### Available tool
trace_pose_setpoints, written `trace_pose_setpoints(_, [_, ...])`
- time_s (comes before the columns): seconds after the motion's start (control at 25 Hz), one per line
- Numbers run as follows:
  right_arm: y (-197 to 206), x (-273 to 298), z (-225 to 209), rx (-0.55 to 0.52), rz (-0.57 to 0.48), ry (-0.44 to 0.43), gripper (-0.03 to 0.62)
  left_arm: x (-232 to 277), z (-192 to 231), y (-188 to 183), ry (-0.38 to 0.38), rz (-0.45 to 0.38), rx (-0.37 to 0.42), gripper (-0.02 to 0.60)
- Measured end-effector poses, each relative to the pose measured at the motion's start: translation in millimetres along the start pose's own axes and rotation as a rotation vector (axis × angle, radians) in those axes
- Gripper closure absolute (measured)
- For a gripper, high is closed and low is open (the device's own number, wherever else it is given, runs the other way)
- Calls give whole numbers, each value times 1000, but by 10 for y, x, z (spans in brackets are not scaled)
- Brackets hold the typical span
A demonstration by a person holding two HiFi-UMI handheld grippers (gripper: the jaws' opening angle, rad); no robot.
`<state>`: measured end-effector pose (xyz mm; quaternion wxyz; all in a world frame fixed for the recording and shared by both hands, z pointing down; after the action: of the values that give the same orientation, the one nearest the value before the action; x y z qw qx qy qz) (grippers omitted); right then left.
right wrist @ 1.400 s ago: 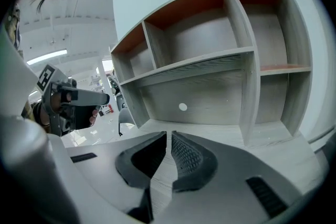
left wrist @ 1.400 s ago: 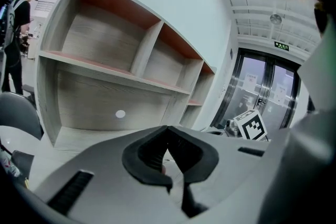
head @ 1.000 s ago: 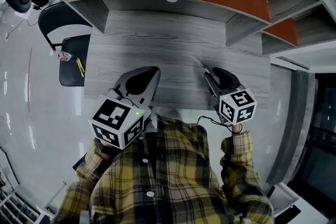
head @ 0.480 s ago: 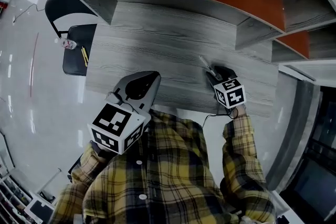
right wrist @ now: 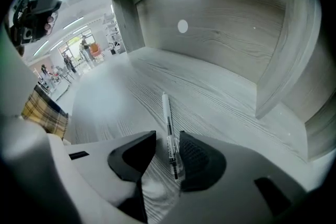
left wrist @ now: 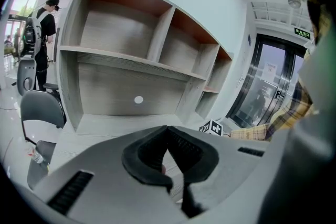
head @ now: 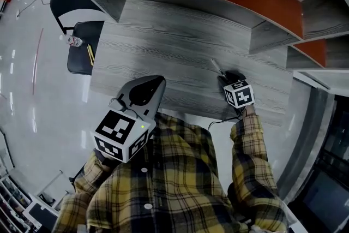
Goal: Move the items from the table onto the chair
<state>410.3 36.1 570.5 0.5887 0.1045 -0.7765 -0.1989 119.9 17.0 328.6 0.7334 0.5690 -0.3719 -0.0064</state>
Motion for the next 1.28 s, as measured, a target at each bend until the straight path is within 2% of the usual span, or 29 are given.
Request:
trace_pose_setpoints(0.08, [8,-5,-24,-2,-4,13,449,6,-11,2,0,-2,-4,577])
trace_pose_setpoints(0.16, [7,-11,-39,-16,-10,32,496,11,-17,6,1,-3,-6,577])
trace_pose_setpoints(0.36, [12,10,19,-64,-5,53,528,-12,-18,25,-2,-6,-9,577])
trace_pose_setpoints(0.64, [10,-22,13,18,-23,44,530,-42,-37,19,-11,-16,-10,577])
trace_pose_setpoints(1.04, [-208,-512,215,179,-207,-77,530,-44,-46,6,-25,-42,-40,577])
trace_pose_setpoints(1.28, [-375,-955,447,181,-316,-175,530,7,-36,-33,-26,-74,-70,577])
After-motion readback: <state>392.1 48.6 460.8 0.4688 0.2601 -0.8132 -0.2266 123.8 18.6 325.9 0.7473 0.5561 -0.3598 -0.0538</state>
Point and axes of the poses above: the fingertips, and each gripper's own axes: x forward along the fingers, z to its left, y out of its underside, the point moved 7 cm from there along -x, backward along the fingers, and after that the axes turned 15 degrees about x, right-handed, at the moved point
